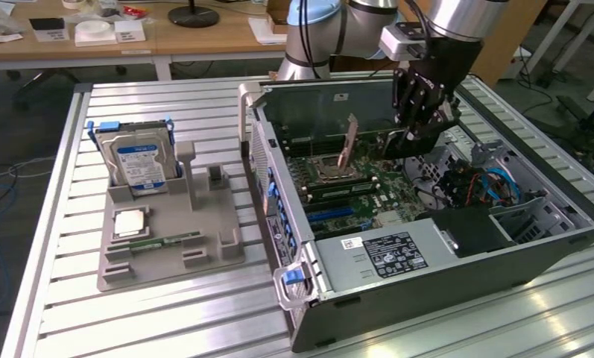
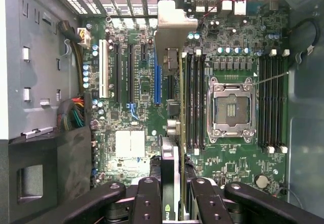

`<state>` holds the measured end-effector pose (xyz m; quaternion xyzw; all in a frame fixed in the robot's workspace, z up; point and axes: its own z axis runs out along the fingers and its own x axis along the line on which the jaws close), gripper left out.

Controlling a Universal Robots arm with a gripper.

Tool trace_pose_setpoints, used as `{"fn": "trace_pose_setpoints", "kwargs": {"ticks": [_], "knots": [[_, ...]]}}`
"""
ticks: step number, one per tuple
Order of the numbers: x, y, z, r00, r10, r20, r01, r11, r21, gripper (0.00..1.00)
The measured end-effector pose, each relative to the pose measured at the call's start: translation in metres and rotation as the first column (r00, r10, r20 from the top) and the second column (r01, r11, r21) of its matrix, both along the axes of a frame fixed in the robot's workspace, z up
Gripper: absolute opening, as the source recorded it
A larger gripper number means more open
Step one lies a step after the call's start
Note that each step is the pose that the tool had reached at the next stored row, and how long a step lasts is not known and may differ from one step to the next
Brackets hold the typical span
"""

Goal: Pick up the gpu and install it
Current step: 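Insert the gpu into the slot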

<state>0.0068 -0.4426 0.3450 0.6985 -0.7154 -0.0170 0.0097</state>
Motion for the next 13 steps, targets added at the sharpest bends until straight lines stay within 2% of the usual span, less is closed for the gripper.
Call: {"fn": "trace_pose_setpoints", "kwargs": {"ticks": [5,9,13], "knots": [[-0.003,0.0,-0.0006,1.0,0.0,0.0001,0.0,1.0,0.0002,0.27],[-0.014,0.0,-0.0017,1.0,0.0,0.0008,0.0,1.0,0.0001,0.27],[-0.018,-0.0027,-0.0032,1.0,0.0,0.0009,0.0,1.0,0.0002,0.27]]}}
